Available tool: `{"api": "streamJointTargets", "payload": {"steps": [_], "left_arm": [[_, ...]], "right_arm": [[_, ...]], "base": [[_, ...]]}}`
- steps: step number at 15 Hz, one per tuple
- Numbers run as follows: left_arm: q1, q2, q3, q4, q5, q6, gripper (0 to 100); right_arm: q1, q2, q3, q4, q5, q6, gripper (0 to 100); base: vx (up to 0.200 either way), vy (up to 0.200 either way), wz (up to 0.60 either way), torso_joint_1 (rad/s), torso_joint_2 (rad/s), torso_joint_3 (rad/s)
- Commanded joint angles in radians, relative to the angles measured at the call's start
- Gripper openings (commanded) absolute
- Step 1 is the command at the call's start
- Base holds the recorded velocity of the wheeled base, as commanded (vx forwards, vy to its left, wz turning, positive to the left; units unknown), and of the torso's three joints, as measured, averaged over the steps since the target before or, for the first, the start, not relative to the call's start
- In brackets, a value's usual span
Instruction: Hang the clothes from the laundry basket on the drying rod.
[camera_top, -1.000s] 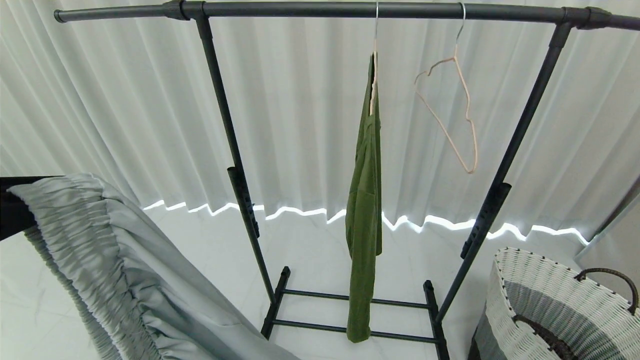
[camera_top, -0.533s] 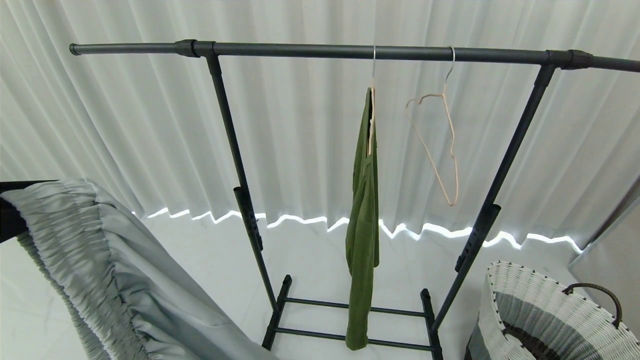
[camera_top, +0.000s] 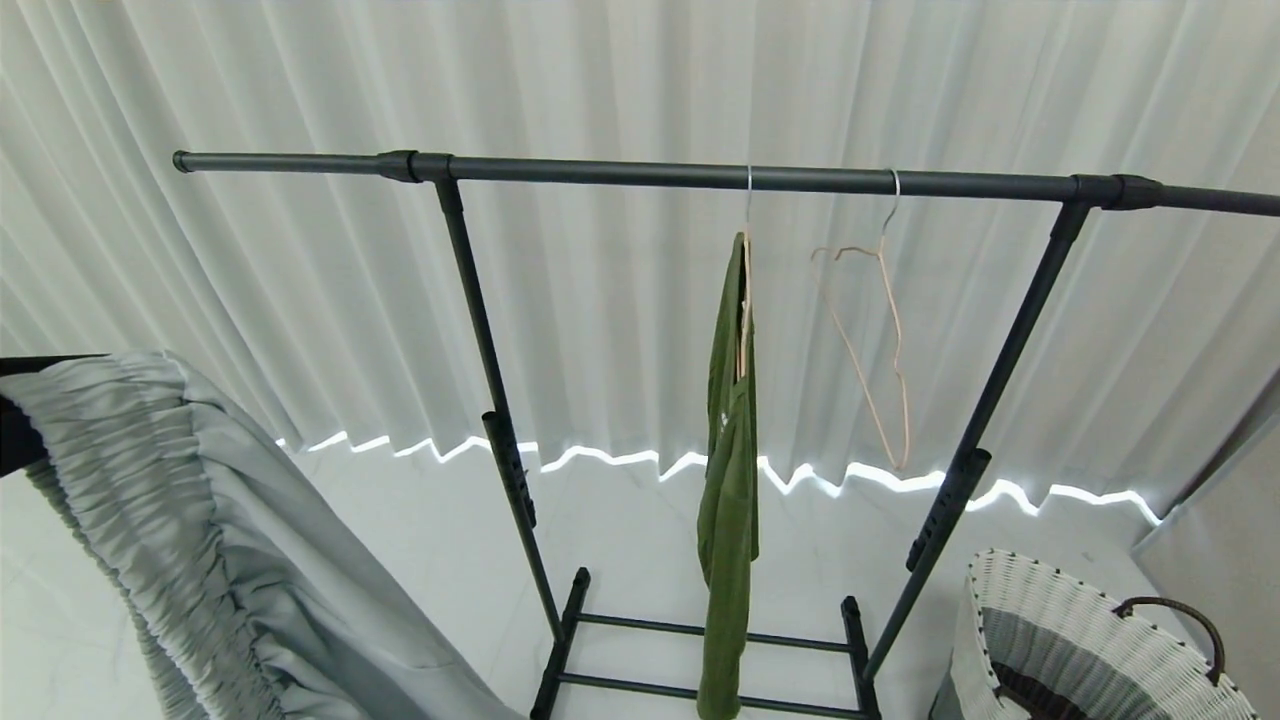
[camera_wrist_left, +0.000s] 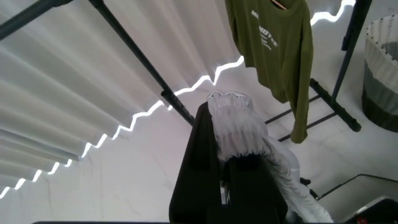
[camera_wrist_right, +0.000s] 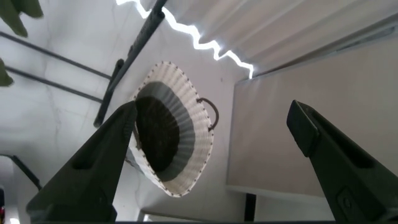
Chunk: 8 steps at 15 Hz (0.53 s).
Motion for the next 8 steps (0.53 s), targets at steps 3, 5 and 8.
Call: {"api": "streamJointTargets", "payload": {"steps": [3, 5, 8], "left_arm": [[0.000, 0.003, 0.008, 0.001, 0.000, 0.000, 0], [-0.002, 0.000, 0.017, 0.001, 0.000, 0.000, 0], [-0.002, -0.003, 0.029, 0.001, 0.000, 0.000, 0]], "right_arm": [[0.000, 0.001, 0.000, 0.000, -0.001, 0.011, 100], [0.000, 0.003, 0.016, -0.008, -0.001, 0.024, 100], [0.000, 0.009, 0.065, -0.084, -0.001, 0.023, 100]], "base": [[0.000, 0.133, 0.00, 0.029, -0.05, -0.031], [0.000, 0.000, 0.00, 0.000, 0.00, 0.000], [0.000, 0.000, 0.00, 0.000, 0.00, 0.000]]}}
